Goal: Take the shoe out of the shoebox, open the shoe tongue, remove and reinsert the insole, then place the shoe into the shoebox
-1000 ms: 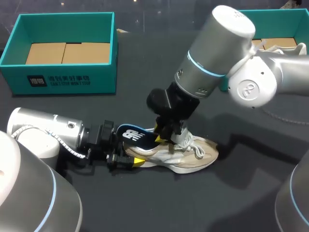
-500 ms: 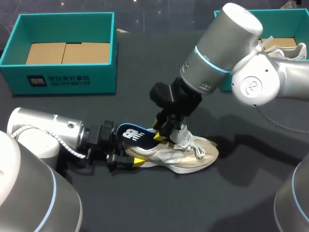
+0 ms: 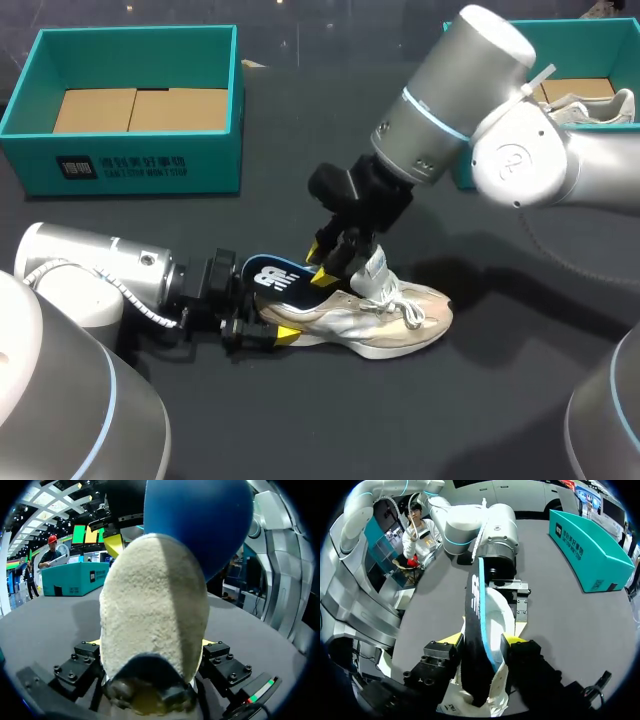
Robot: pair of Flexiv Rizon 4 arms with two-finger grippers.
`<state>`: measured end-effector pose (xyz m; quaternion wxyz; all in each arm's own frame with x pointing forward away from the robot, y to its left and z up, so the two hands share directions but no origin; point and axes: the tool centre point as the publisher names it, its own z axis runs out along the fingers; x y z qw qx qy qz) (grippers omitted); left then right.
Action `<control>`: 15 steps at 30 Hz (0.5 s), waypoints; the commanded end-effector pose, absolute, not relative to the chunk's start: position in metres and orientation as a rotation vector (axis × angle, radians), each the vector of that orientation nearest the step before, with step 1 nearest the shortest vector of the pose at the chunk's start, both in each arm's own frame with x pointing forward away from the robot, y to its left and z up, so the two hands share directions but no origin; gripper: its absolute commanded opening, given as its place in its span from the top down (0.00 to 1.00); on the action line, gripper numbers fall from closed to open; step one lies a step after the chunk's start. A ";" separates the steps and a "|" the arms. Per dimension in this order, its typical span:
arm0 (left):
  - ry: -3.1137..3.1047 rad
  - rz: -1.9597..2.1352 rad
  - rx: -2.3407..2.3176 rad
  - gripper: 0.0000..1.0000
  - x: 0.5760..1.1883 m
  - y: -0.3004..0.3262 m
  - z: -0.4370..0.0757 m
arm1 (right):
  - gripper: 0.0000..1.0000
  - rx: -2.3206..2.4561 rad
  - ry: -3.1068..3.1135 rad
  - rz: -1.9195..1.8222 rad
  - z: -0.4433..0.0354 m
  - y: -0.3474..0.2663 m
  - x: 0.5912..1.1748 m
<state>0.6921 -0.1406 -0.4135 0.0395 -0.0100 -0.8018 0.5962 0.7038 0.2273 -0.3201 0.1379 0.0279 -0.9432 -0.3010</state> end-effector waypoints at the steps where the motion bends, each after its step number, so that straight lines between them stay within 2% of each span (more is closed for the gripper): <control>1: -2.459 1.828 -0.029 1.00 0.692 -0.140 -0.414 | 0.53 0.103 -2.686 -0.895 -0.330 0.234 0.708; 15: -2.459 1.828 -0.029 1.00 0.692 -0.140 -0.414 | 0.56 0.115 -2.638 -0.912 -0.329 0.242 0.695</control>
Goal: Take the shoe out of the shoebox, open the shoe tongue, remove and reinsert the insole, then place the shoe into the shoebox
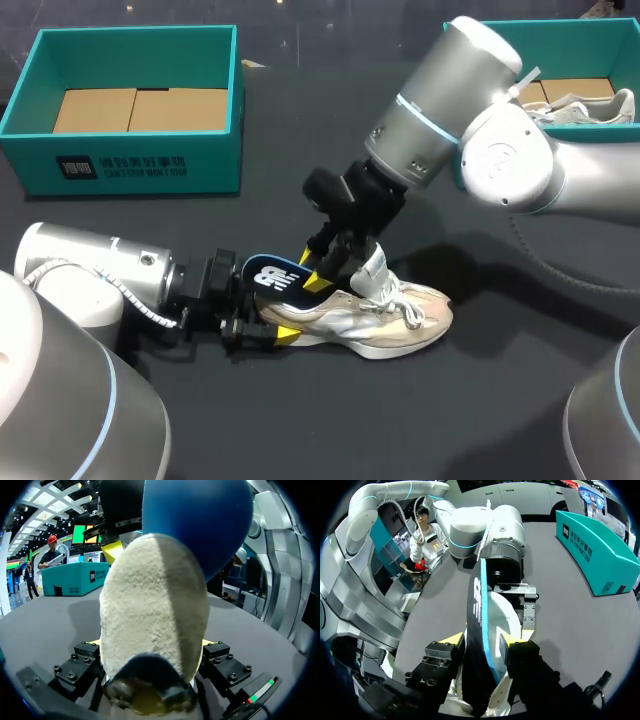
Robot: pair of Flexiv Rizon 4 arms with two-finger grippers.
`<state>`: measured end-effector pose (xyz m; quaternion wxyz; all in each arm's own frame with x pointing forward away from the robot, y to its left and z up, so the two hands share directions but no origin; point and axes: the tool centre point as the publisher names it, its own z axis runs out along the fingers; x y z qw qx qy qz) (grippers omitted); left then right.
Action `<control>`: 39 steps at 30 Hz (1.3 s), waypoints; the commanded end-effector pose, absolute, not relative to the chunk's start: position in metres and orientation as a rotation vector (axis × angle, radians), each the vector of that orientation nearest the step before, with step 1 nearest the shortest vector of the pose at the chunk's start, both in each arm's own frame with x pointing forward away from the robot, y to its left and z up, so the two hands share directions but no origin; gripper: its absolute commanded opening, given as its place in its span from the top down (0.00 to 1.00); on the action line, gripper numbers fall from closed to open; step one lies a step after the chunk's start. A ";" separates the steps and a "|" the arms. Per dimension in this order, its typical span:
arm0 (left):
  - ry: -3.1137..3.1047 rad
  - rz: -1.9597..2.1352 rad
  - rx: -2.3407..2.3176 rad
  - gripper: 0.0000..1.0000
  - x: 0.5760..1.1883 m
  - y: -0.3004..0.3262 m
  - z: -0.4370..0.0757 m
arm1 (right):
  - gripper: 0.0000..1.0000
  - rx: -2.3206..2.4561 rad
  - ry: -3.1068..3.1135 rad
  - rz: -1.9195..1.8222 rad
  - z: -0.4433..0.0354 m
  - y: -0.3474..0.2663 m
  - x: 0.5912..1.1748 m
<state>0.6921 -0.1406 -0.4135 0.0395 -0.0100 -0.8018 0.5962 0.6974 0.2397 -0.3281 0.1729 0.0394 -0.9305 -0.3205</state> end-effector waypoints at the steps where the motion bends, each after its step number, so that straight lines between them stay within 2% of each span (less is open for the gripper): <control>1: -2.459 1.828 -0.029 1.00 0.692 -0.140 -0.414 | 0.56 0.119 -2.633 -0.916 -0.329 0.242 0.694; 26: -2.459 1.828 -0.029 1.00 0.692 -0.140 -0.414 | 0.63 0.158 -2.531 -0.989 -0.338 0.240 0.688; 29: -2.459 1.828 -0.029 1.00 0.692 -0.140 -0.414 | 0.69 0.168 -2.523 -0.990 -0.338 0.241 0.687; 32: -2.459 1.828 -0.029 1.00 0.692 -0.140 -0.414 | 0.82 0.178 -2.519 -0.990 -0.338 0.243 0.687; 35: -2.459 1.828 -0.029 1.00 0.692 -0.140 -0.414 | 1.00 0.183 -2.519 -0.987 -0.338 0.244 0.686; 39: -2.459 1.828 -0.029 1.00 0.692 -0.140 -0.414 | 1.00 0.189 -2.516 -0.988 -0.337 0.245 0.686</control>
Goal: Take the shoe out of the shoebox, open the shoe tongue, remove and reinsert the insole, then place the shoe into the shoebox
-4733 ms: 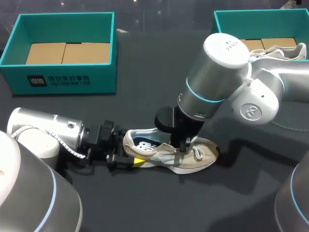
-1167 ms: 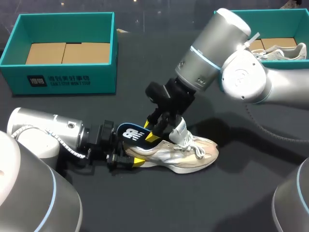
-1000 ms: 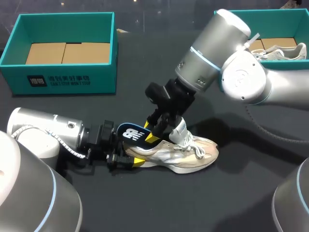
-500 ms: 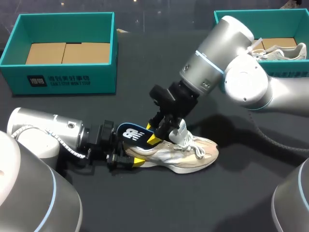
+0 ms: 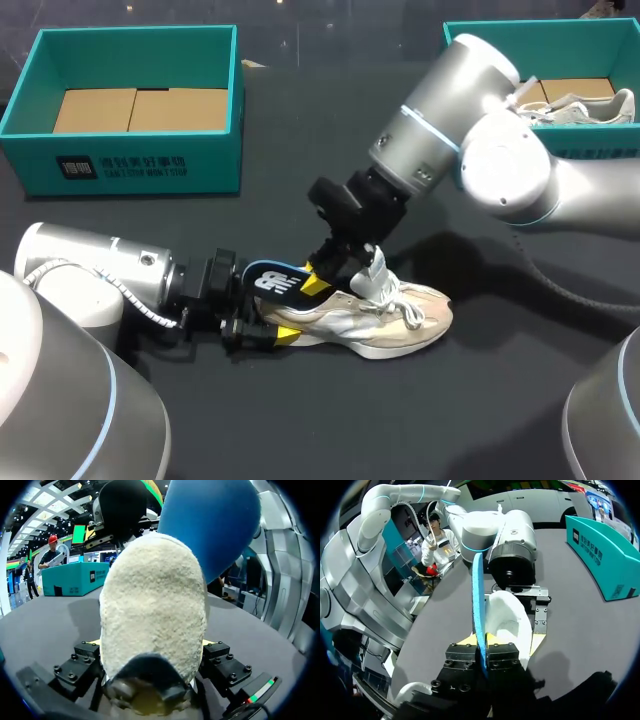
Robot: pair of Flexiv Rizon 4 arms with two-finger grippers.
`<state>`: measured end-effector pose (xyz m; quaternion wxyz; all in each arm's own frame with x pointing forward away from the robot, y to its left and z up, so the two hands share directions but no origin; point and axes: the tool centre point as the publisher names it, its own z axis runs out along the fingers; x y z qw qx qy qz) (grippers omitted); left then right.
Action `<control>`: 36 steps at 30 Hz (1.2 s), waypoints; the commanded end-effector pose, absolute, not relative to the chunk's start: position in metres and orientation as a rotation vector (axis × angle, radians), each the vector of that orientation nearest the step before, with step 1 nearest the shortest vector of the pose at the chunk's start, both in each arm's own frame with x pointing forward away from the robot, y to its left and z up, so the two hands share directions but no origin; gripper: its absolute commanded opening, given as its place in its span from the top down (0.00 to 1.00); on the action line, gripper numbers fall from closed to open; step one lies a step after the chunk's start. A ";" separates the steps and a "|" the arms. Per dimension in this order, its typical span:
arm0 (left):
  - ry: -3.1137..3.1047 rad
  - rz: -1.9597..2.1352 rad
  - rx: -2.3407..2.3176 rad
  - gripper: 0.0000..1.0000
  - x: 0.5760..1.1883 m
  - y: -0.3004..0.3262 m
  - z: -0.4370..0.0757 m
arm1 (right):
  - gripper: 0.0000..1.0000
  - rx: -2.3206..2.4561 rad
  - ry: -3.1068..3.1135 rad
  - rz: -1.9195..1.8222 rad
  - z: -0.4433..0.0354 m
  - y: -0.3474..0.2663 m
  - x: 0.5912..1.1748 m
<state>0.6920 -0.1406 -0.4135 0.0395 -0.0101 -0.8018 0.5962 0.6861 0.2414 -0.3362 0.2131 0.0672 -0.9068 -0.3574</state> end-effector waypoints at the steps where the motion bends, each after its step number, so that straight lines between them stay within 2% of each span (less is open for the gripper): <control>1: -2.459 1.828 -0.029 1.00 0.692 -0.140 -0.414 | 1.00 0.191 -2.516 -0.989 -0.337 0.246 0.685; 15: -2.459 1.828 -0.029 1.00 0.692 -0.140 -0.414 | 1.00 0.330 -2.542 -1.009 -0.301 0.271 0.678; 18: -2.459 1.828 -0.029 1.00 0.692 -0.140 -0.414 | 1.00 0.384 -2.628 -0.888 -0.284 0.284 0.673; 31: -2.459 1.828 -0.029 1.00 0.692 -0.140 -0.414 | 1.00 0.384 -2.628 -0.888 -0.284 0.284 0.673; 36: -2.459 1.828 -0.029 1.00 0.692 -0.140 -0.414 | 1.00 0.447 -2.609 -0.970 -0.261 0.297 0.671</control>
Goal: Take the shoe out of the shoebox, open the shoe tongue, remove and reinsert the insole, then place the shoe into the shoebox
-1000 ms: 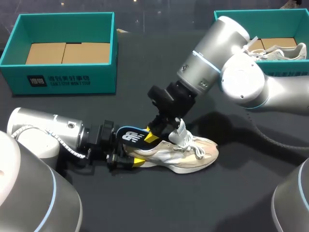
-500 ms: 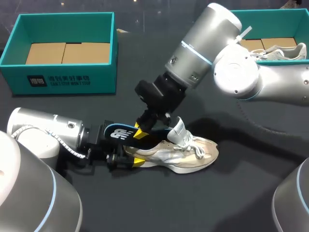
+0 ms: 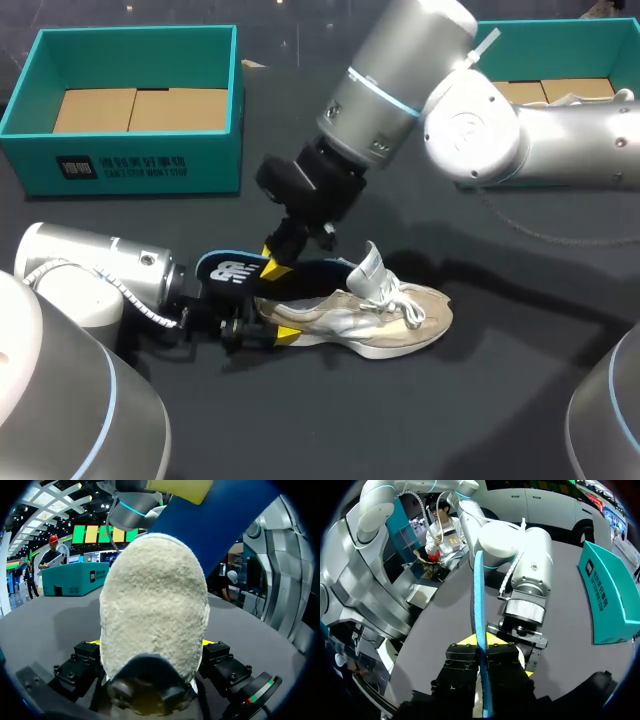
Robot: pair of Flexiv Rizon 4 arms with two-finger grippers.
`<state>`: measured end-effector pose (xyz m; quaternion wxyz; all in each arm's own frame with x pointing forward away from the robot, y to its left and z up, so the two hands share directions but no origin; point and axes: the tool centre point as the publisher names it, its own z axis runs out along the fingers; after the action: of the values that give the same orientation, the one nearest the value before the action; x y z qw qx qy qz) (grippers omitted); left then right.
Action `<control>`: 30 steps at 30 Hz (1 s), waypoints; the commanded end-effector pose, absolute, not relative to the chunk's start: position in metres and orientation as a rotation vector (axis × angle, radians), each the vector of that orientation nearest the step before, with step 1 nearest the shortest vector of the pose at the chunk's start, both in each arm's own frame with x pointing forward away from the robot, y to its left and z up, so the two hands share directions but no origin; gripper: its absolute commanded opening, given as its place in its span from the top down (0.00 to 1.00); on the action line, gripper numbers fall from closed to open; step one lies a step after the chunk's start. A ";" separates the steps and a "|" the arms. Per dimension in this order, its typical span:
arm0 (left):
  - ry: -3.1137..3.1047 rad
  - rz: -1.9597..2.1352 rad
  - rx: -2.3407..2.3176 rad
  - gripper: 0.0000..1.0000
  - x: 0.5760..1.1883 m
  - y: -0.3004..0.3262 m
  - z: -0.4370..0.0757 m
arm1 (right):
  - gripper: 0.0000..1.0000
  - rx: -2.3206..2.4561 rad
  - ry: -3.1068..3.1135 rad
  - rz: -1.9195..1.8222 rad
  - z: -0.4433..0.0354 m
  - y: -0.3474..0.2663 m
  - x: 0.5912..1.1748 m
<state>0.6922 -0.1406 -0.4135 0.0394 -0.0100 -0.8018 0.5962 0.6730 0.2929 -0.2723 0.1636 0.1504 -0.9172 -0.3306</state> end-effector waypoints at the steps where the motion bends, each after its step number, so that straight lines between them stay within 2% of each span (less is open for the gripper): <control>1: -2.459 1.828 -0.029 1.00 0.692 -0.140 -0.414 | 1.00 0.460 -2.605 -0.987 -0.256 0.298 0.670; 8: -2.459 1.828 -0.029 1.00 0.692 -0.140 -0.414 | 1.00 0.519 -2.529 -1.178 -0.212 0.302 0.665; 21: -2.459 1.828 -0.029 1.00 0.692 -0.140 -0.414 | 1.00 0.519 -2.529 -1.178 -0.212 0.302 0.665; 28: -2.459 1.828 -0.029 1.00 0.692 -0.140 -0.414 | 1.00 0.476 -2.517 -1.430 -0.163 0.292 0.667; 30: -2.459 1.828 -0.029 1.00 0.692 -0.140 -0.414 | 1.00 0.320 -2.532 -1.549 -0.147 0.286 0.665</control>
<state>0.6922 -0.1407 -0.4135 0.0395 -0.0100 -0.8018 0.5962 0.6784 0.3127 -0.1578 0.1176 0.1640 -0.8515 -0.4840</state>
